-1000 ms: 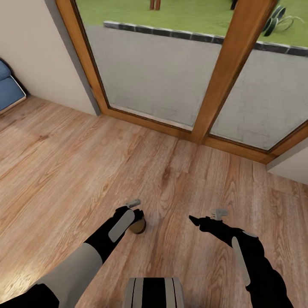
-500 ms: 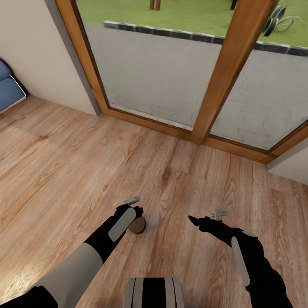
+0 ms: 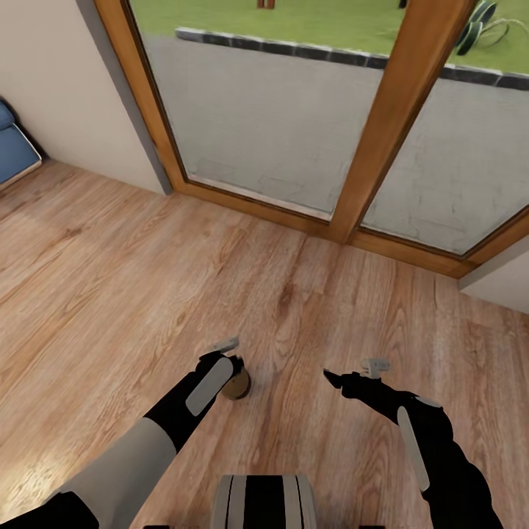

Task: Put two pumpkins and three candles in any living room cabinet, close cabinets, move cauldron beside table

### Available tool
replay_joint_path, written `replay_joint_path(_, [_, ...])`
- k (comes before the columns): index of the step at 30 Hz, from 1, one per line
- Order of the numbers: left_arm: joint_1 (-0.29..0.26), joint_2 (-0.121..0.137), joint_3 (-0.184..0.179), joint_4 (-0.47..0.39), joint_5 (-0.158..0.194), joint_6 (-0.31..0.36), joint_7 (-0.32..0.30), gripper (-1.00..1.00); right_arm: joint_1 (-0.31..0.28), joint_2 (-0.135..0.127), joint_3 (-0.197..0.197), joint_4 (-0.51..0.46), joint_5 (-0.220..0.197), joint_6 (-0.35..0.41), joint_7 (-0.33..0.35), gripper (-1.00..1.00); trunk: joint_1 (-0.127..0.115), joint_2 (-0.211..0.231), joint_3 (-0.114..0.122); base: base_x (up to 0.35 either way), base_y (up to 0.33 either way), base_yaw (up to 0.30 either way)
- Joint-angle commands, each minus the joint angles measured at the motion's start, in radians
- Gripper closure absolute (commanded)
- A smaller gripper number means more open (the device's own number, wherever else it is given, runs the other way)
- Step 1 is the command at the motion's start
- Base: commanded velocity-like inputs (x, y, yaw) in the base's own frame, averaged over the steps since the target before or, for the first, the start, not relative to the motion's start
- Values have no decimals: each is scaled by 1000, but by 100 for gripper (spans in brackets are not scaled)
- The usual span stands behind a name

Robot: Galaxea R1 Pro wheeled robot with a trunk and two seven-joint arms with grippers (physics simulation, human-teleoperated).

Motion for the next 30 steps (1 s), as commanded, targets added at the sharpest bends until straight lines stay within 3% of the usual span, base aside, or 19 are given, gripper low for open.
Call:
replay_joint_path(1, [0, 0, 0, 0, 0, 0, 0, -100, 0, 0, 0, 0, 0, 0, 0, -100, 0, 0, -4, 0, 0, 0])
replay_joint_path(5, [0, 0, 0, 0, 0, 0, 0, -100, 0, 0, 0, 0, 0, 0, 0, -100, 2, -1, -19, 0, 0, 0])
replay_joint_path(10, [0, -2, 0, 0, 0, 0, -4, -100, 0, 0, 0, 0, 0, 0, 0, -100, 2, -1, -19, 0, 0, 0])
replay_joint_path(15, [0, -6, -1, -1, 0, 0, -60, -100, 0, 0, 0, 0, 0, 0, 0, -100, 2, -1, -19, 0, 0, 0])
replay_joint_path(22, [0, -9, -2, -2, 1, 0, -70, -100, 0, 0, 0, 0, 0, 0, 0, -100, 2, -1, -19, 0, 0, 0])
replay_joint_path(27, [0, -9, -2, 5, 2, 0, -72, -100, 0, 0, 0, 0, 0, 0, 0, -100, 4, -2, -39, 0, 0, 0])
replay_joint_path(30, [0, -10, -2, 10, 2, 0, -73, -100, 0, 0, 0, 0, 0, 0, 0, -100, 4, -2, -39, 0, 0, 0])
